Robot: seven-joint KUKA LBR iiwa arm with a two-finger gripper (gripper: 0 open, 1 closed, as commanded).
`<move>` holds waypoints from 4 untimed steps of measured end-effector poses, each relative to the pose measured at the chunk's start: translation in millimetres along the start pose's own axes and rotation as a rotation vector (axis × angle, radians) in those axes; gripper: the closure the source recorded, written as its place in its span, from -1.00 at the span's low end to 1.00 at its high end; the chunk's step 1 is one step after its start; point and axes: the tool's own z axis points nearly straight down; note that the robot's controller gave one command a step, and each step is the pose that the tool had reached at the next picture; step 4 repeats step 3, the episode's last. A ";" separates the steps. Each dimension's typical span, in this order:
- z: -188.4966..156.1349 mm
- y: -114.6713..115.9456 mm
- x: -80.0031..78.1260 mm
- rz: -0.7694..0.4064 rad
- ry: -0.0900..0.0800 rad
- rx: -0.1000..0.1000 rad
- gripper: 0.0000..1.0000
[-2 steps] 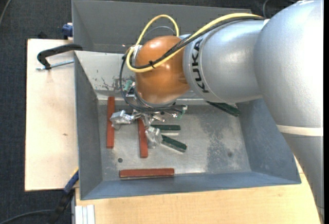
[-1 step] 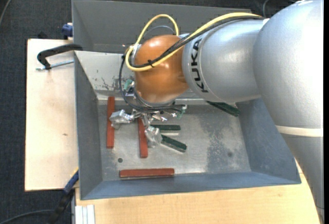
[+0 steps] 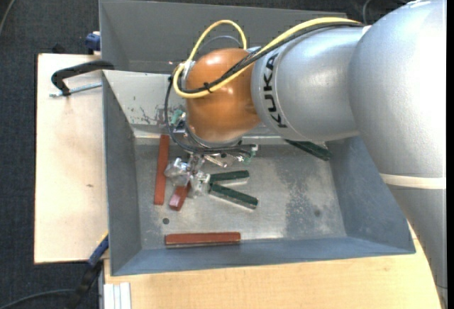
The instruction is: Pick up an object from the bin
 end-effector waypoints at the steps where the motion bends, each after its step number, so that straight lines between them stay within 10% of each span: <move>1: -65.5 -1.3 -3.5 0.002 -0.004 0.006 1.00; 4: -112.5 -1.4 -8.2 0.006 -0.002 0.004 1.00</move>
Offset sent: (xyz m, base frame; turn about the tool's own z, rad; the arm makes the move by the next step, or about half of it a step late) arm 0.0002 -0.0001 0.0600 0.0000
